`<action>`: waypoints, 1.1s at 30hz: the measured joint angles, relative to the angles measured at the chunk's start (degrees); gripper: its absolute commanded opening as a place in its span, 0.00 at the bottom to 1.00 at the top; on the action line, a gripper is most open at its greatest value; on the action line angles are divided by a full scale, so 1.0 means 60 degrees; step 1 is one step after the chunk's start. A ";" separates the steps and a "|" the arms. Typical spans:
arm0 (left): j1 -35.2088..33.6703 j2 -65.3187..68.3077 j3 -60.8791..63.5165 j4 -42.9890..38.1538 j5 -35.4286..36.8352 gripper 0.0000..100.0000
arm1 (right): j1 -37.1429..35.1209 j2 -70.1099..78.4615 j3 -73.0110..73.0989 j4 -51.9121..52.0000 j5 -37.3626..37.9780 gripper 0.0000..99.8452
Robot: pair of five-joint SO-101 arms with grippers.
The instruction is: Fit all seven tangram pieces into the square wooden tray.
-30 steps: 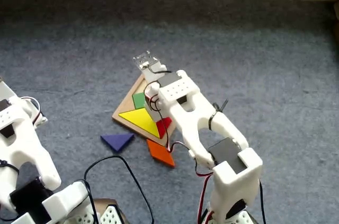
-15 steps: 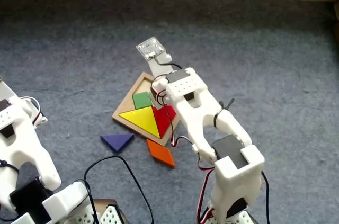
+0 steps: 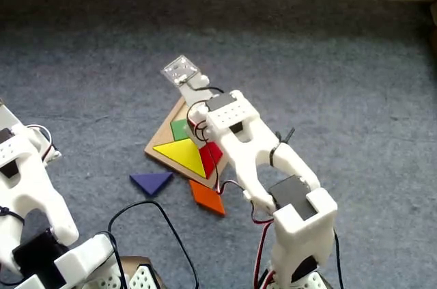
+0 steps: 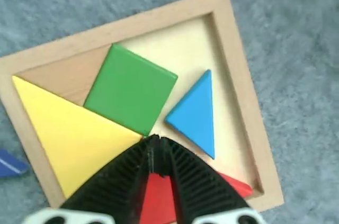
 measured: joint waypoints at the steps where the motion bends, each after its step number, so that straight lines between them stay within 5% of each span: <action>1: 0.0000 0.0000 0.0000 0.0000 0.0000 0.01 | 0.0000 0.0000 0.0000 0.0088 0.0044 0.00; 11: 0.0337 0.0000 0.0000 0.0000 0.0000 0.01 | 0.0220 -0.0147 -0.0015 0.0645 0.0103 0.00; 25: 0.0366 0.0000 0.0000 0.0000 0.0000 0.01 | 0.0586 0.0454 0.0015 -0.1436 -0.0396 0.00; 33: 0.0366 0.0000 0.0000 0.0000 0.0000 0.01 | 0.0205 0.0396 -0.0015 -0.0659 -0.0190 0.00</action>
